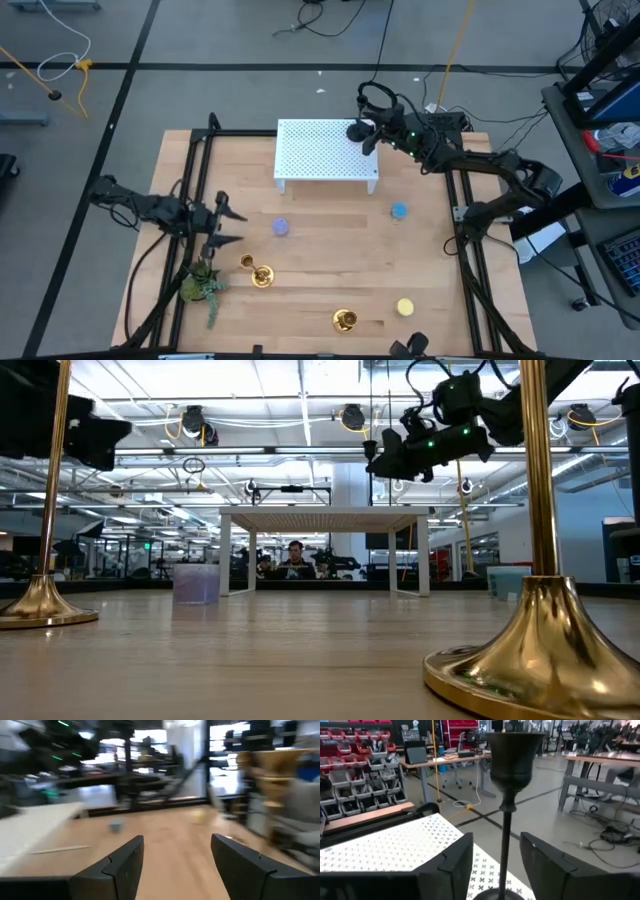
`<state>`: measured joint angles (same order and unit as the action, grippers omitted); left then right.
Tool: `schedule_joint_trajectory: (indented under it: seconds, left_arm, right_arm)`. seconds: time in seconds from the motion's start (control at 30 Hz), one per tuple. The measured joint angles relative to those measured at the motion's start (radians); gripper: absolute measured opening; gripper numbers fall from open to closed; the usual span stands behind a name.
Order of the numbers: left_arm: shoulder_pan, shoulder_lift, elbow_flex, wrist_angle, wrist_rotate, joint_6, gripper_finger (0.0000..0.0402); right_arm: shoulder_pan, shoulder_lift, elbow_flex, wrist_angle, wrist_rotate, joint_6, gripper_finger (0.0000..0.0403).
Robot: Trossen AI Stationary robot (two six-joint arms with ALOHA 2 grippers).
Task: Pick & Place candle stick holders
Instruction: Put the left gold candle holder on the shelf
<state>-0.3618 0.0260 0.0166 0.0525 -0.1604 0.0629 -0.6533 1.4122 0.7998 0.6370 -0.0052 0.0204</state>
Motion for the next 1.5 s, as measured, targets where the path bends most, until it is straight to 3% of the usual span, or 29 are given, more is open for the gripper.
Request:
schedule_joint_trajectory:
  seconds: [0.27,0.53,0.9,1.2,1.33,1.5]
  left_arm:
    - [0.0,0.084,0.0,0.044,0.104,-0.094,0.0239]
    - [-0.021,0.312,0.0,0.248,0.203,-0.113,0.0239]
    - [-0.094,0.718,0.002,0.649,0.193,-0.129,0.0239]
    - [-0.14,0.926,0.073,0.661,0.178,-0.049,0.0235]
    - [-0.152,0.963,0.089,0.659,0.157,0.008,0.0189]
    - [-0.15,0.969,0.089,0.662,0.131,0.013,0.0085]
  right_arm:
    - [0.02,-0.152,0.0,-0.219,-0.092,0.07,0.0173]
    - [0.111,-0.235,0.0,-0.35,-0.13,0.07,0.0176]
    - [0.21,-0.246,0.0,-0.357,-0.127,0.072,0.0174]
    - [0.256,-0.246,0.0,-0.36,-0.127,0.072,0.0173]
    - [0.265,-0.246,0.0,-0.365,-0.127,0.072,0.0173]
    - [0.269,-0.246,0.0,-0.39,-0.127,0.07,0.0172]
